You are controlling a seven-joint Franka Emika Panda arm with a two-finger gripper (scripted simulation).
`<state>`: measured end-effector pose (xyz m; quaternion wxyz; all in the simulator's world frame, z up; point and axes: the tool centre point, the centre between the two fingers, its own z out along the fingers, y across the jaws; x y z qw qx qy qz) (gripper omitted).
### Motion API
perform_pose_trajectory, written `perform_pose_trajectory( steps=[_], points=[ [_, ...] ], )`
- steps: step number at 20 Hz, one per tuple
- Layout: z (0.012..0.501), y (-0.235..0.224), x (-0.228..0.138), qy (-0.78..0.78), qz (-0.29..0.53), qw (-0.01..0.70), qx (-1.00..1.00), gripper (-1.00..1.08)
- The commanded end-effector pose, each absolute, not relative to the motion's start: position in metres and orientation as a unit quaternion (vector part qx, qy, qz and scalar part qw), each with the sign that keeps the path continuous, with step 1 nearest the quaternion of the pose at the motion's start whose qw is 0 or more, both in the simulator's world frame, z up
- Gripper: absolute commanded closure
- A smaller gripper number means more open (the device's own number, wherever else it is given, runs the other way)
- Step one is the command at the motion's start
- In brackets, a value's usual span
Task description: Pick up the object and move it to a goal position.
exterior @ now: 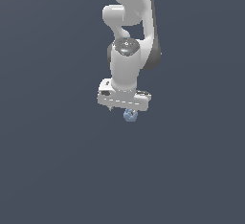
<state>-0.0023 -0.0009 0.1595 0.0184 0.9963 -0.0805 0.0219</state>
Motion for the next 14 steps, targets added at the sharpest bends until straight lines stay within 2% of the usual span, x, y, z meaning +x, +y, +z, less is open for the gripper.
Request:
perform_pose_trajectory(
  steps=[1,14],
  points=[
    [0.153,0.006,-0.008,-0.109,0.02,0.015,0.994,-0.92],
    [0.119,0.034,-0.041,-0.259,0.006,0.002,0.966,-0.92]
  ],
)
